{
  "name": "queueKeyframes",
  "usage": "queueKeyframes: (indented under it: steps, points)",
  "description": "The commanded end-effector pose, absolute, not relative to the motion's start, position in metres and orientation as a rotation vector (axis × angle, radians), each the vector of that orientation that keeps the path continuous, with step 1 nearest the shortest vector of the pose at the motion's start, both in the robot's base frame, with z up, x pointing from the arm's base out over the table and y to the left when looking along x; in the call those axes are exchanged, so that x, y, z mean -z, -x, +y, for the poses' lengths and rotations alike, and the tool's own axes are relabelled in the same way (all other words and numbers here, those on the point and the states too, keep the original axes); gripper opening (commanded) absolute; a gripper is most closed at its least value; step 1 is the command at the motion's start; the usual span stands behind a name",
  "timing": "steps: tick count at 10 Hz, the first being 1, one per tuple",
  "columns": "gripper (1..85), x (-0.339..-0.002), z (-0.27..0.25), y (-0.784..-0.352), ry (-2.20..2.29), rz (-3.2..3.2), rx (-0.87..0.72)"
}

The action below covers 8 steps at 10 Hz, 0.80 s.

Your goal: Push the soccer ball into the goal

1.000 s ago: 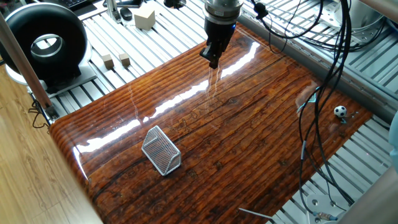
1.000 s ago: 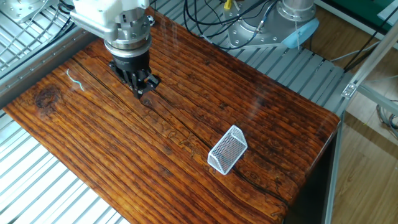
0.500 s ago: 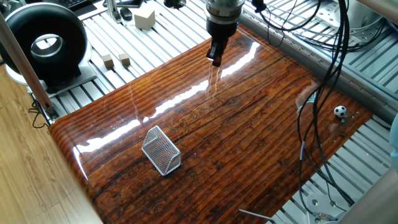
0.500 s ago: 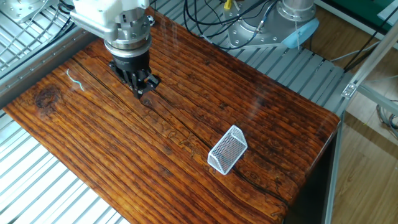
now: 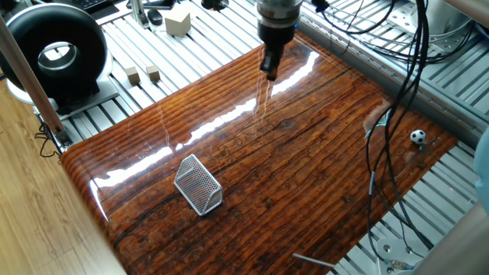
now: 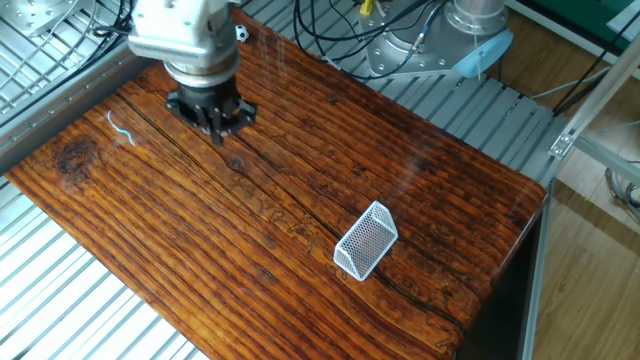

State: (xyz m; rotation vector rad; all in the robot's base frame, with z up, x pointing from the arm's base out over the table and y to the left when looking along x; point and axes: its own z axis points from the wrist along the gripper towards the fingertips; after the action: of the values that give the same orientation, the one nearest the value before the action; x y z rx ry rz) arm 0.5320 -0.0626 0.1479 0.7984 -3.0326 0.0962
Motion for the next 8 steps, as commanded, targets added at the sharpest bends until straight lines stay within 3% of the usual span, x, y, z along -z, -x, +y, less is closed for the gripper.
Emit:
queueKeyframes:
  steps: [1, 5, 8]
  points:
    - [1.0, -0.153, -0.102, -0.505, -0.755, -2.983, -0.09]
    - [1.0, -0.122, -0.154, -0.469, -0.785, -2.987, 0.004]
    - [1.0, -0.101, -0.195, -0.441, -0.739, -2.984, -0.043]
